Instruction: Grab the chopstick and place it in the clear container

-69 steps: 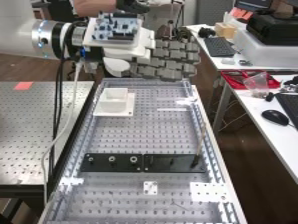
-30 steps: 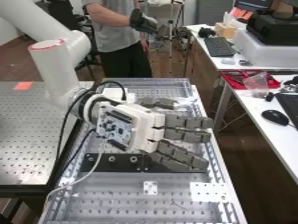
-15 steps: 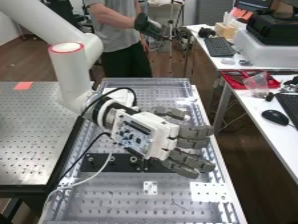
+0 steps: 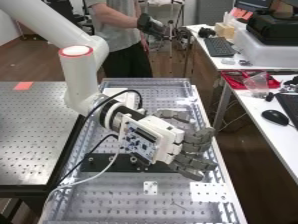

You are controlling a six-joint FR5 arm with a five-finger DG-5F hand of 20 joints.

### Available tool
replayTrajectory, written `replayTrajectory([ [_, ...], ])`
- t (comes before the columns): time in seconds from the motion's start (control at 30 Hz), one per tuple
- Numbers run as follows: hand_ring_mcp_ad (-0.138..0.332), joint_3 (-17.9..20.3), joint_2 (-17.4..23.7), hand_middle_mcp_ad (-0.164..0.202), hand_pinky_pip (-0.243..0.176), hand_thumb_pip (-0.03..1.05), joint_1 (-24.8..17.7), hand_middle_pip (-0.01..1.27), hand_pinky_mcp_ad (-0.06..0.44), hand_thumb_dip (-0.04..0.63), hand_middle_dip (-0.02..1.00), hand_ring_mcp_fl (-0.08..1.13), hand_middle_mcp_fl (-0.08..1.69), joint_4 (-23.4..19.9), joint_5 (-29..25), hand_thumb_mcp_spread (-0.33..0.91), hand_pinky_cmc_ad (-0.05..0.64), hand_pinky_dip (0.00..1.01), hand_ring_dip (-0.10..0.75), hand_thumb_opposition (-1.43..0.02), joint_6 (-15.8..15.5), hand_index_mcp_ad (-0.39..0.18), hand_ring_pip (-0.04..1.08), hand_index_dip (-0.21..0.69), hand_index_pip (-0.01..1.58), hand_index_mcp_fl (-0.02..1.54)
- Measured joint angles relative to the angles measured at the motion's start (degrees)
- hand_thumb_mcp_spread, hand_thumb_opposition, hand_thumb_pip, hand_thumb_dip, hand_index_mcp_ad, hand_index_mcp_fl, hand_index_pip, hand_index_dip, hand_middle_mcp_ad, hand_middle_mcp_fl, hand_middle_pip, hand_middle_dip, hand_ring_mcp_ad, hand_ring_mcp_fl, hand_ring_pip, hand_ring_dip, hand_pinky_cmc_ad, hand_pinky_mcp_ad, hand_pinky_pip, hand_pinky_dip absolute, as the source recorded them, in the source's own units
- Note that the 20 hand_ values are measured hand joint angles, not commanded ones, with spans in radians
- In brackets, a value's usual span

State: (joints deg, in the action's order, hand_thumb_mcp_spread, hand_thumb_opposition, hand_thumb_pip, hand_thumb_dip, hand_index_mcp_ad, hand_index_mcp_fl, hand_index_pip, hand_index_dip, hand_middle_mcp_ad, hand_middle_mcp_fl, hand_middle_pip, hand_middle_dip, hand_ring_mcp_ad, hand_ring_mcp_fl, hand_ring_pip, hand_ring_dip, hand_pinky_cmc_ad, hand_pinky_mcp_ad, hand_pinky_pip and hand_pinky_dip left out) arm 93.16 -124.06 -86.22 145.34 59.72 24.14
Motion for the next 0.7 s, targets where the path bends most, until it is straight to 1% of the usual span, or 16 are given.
replayTrajectory([
  [0.07,0.07,-0.2,-0.2,-0.037,-0.148,0.8,-0.2,0.74,0.005,0.276,0.56,0.3,0.36,-0.3,-0.5,0.45,0.175,0.28,0.382,-0.74,0.5,-0.119,0.08,-0.009,1.49,0.13],
  [0.1,0.072,-0.3,-0.2,-0.037,-0.148,0.8,-0.3,0.74,0.005,0.276,0.56,0.29,0.37,-0.4,-0.6,0.46,0.178,0.27,0.379,-0.74,0.6,-0.119,0.07,-0.009,1.51,0.12],
  [0.13,0.08,-0.4,-0.4,-0.035,-0.145,0.8,-0.4,0.76,0.002,0.276,0.57,0.32,0.39,-0.4,-0.7,0.46,0.176,0.27,0.396,-0.74,0.9,-0.119,0.08,-0.007,1.51,0.14],
  [0.2,0.084,-0.8,-0.5,-0.037,-0.133,0.8,-0.5,0.76,0.007,0.276,0.57,0.33,0.4,-0.3,-0.8,0.46,0.176,0.27,0.398,-0.74,1.2,-0.122,0.08,-0.007,1.53,0.18],
  [0.23,0.075,-0.9,-0.7,-0.035,-0.133,0.8,-0.6,0.76,-0.009,0.276,0.57,0.33,0.4,-0.2,-0.7,0.46,0.182,0.26,0.398,-0.74,1.3,-0.122,0.08,-0.007,1.53,0.17],
  [0.3,0.072,-1.0,-0.8,-0.035,-0.129,0.8,-0.7,0.76,-0.012,0.276,0.57,0.35,0.41,0.0,-0.6,0.46,0.185,0.25,0.394,-0.74,1.4,-0.122,0.07,-0.007,1.54,0.17],
  [0.37,0.075,-1.3,-1.0,-0.035,-0.126,0.8,-0.9,0.76,-0.009,0.276,0.57,0.35,0.44,0.4,-0.6,0.45,0.176,0.25,0.41,-0.76,1.7,-0.122,0.08,-0.007,1.54,0.17],
  [0.5,0.072,-1.5,-1.2,-0.037,-0.113,0.8,-1.0,0.76,-0.01,0.276,0.57,0.35,0.44,0.7,-0.7,0.47,0.18,0.24,0.41,-0.76,2.2,-0.124,0.08,-0.007,1.53,0.14],
  [0.53,0.075,-1.5,-1.3,-0.037,-0.113,0.79,-1.0,0.76,-0.012,0.276,0.57,0.36,0.44,0.7,-0.7,0.47,0.185,0.24,0.41,-0.76,2.5,-0.124,0.06,-0.007,1.53,0.14],
  [0.57,0.072,-1.6,-1.4,-0.035,-0.105,0.79,-1.1,0.76,-0.009,0.276,0.57,0.37,0.46,0.8,-0.8,0.47,0.187,0.24,0.414,-0.76,2.7,-0.124,0.06,-0.007,1.53,0.13],
  [0.6,0.079,-1.6,-1.4,-0.037,-0.098,0.79,-1.1,0.76,0.003,0.276,0.58,0.38,0.46,0.8,-0.9,0.47,0.188,0.23,0.415,-0.76,2.9,-0.124,0.06,-0.007,1.53,0.12],
  [0.63,0.077,-1.7,-1.4,-0.037,-0.098,0.79,-1.1,0.76,0.007,0.276,0.58,0.38,0.46,0.9,-0.9,0.47,0.188,0.22,0.415,-0.76,3.1,-0.124,0.06,-0.01,1.53,0.1],
  [0.7,0.075,-1.7,-1.5,-0.035,-0.087,0.79,-1.1,0.76,0.002,0.276,0.58,0.39,0.46,1.0,-0.9,0.47,0.185,0.22,0.415,-0.76,3.3,-0.124,0.06,-0.007,1.5,0.09],
])
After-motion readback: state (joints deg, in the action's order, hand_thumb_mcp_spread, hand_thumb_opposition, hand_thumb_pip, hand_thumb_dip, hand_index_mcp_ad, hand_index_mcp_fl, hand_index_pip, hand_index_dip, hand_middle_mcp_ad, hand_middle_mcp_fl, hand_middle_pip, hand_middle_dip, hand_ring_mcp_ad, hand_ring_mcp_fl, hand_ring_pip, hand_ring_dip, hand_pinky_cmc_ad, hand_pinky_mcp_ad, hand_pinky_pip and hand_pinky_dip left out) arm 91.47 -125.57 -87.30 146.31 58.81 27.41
